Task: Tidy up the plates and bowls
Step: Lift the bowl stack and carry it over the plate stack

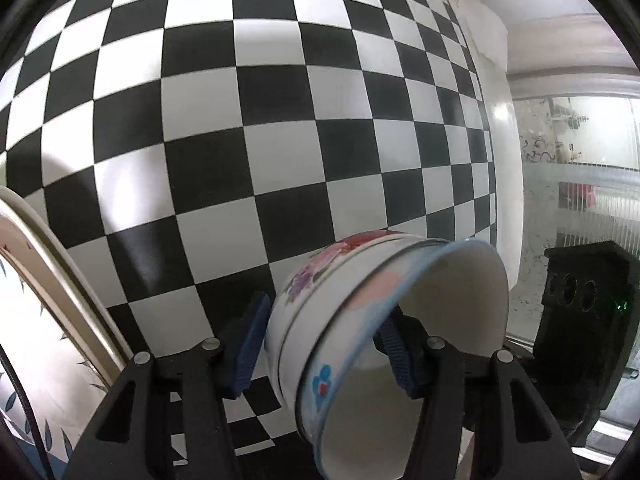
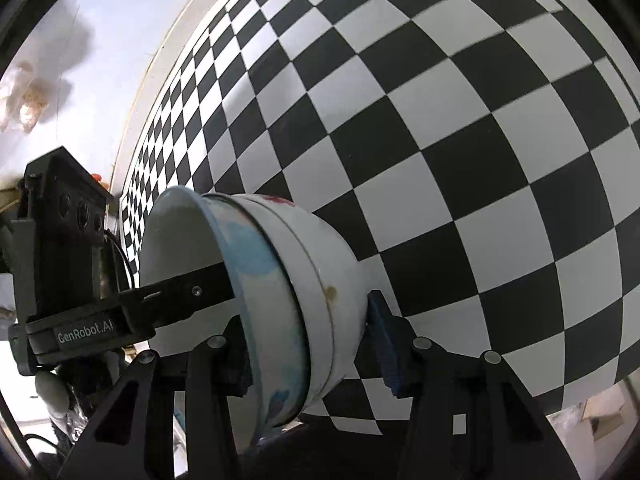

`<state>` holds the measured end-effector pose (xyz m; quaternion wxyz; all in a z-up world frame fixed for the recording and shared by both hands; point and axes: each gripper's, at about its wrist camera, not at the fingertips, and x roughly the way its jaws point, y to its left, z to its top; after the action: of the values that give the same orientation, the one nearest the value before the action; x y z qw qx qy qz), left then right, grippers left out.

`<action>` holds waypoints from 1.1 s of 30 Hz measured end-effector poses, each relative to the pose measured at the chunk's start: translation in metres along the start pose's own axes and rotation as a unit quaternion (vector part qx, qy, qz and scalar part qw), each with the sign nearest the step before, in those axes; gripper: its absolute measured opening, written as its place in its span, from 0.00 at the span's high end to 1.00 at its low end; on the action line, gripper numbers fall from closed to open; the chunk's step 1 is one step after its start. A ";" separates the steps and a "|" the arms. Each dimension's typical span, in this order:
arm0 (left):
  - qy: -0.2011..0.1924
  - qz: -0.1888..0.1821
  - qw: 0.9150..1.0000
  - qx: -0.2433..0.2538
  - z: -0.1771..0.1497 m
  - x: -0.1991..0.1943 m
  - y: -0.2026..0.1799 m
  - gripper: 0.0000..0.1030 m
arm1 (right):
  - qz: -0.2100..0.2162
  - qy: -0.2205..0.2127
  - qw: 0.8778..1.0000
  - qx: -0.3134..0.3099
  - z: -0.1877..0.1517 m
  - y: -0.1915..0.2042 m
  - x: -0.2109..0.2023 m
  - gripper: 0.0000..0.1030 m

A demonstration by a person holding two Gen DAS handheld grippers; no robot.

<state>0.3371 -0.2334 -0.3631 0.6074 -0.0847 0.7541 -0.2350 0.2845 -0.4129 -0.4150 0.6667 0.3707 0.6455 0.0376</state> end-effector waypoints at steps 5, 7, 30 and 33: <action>-0.016 0.006 1.000 0.000 0.000 -0.011 0.000 0.50 | -0.006 -0.005 1.000 -0.016 0.001 0.017 0.001 0.52; -0.022 0.006 1.000 -0.001 0.001 -0.019 0.000 0.50 | -0.006 -0.007 1.000 -0.022 0.001 0.025 -0.002 0.52; -0.092 0.011 0.991 -0.092 -0.037 -0.108 0.072 0.50 | 0.013 0.050 0.991 -0.126 -0.009 0.146 0.019 0.54; -0.104 0.012 0.988 -0.113 -0.045 -0.118 0.090 0.50 | 0.015 0.063 0.987 -0.145 -0.013 0.162 0.027 0.54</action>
<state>0.3374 -0.0942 -0.2937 0.6715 -0.1679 0.7097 -0.1309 0.3470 -0.2758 -0.3483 0.6709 0.2764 0.6683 0.1642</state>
